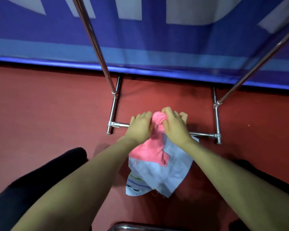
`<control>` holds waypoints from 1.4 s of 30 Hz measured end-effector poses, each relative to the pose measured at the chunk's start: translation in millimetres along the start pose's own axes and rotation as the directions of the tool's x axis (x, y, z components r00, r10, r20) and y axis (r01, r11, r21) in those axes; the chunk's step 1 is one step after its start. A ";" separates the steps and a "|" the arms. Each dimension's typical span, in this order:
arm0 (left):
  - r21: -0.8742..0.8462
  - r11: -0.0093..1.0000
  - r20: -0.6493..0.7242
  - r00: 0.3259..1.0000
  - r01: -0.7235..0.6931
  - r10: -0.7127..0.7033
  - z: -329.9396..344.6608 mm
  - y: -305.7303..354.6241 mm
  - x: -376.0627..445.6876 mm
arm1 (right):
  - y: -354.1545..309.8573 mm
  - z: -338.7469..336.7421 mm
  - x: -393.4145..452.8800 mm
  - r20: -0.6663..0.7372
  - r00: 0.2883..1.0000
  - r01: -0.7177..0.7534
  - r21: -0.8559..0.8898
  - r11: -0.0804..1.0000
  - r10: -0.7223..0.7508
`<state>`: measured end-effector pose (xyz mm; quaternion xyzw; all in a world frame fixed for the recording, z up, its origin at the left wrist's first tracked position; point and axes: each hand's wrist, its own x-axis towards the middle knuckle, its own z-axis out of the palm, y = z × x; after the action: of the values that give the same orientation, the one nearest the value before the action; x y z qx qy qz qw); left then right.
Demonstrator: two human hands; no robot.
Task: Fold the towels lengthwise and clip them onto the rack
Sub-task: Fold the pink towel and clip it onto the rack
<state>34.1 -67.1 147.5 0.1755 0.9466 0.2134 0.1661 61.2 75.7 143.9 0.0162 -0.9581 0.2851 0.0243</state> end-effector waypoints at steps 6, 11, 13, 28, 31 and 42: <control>-0.179 0.983 -0.232 0.973 -0.040 -0.003 -86.0 57.7 -40.8 | -73.3 -102.5 -0.1 -0.214 0.977 0.024 0.113 0.993 0.001; -0.234 0.967 -0.292 0.956 -0.099 0.028 -129.4 95.7 -70.8 | -132.1 -188.5 -10.1 -0.390 0.916 0.043 0.318 0.947 0.090; -0.227 0.966 -0.358 0.933 -0.125 0.036 -142.5 106.0 -79.7 | -153.1 -219.9 -13.8 -0.469 0.877 0.087 0.370 0.925 0.105; -0.046 0.979 -0.692 0.713 -0.198 0.112 -299.1 166.4 -123.3 | -199.3 -326.9 -10.2 -0.637 0.749 0.065 0.348 0.935 0.184; 0.078 0.993 -0.733 0.669 -0.090 0.118 -325.8 166.7 -126.6 | -198.9 -337.0 -13.4 -0.621 0.777 0.068 0.249 0.966 0.105; -0.110 0.946 -0.673 0.723 -0.304 0.154 -340.5 155.3 -140.8 | -205.1 -340.0 -13.8 -0.343 0.933 0.012 0.334 0.943 0.110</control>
<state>66.5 -110.0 543.7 0.1867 0.8866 0.3798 -0.1868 96.8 90.3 539.4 -0.0563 -0.8763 0.4401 0.1875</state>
